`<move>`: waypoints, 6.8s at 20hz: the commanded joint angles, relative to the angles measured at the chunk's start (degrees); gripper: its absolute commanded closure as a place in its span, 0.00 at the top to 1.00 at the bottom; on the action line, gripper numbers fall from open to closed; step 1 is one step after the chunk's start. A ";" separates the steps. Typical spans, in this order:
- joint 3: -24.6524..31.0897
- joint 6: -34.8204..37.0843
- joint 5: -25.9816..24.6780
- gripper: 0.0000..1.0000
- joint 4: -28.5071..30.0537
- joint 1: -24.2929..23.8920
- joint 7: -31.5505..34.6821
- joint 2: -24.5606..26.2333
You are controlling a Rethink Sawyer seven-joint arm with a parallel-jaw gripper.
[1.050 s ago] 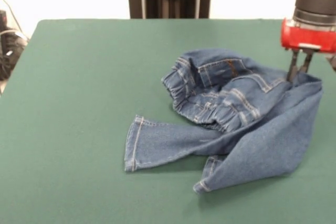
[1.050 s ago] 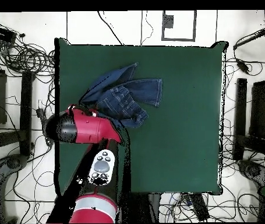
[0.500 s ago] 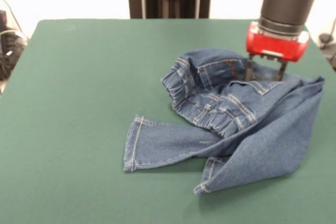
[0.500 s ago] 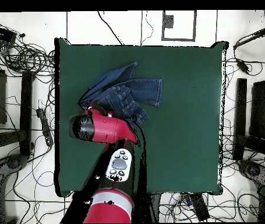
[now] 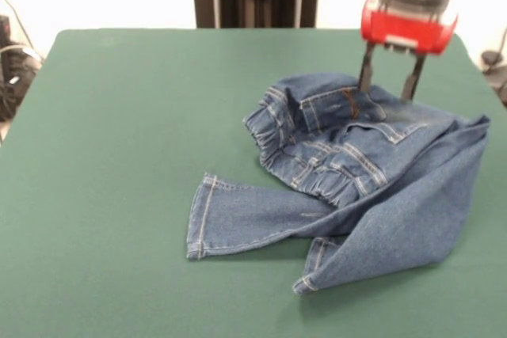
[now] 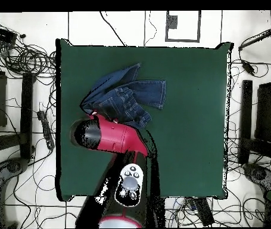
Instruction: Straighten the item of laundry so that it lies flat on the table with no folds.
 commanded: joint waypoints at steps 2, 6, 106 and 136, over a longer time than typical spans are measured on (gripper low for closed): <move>1.96 15.82 -2.52 1.00 0.54 -1.93 2.95 -8.14; -0.25 15.03 -5.54 1.00 -2.91 -1.89 2.39 -7.57; 12.10 7.55 -18.63 1.00 -6.70 -16.88 6.97 4.83; -0.29 4.96 -16.35 1.00 -9.77 -5.81 16.13 11.14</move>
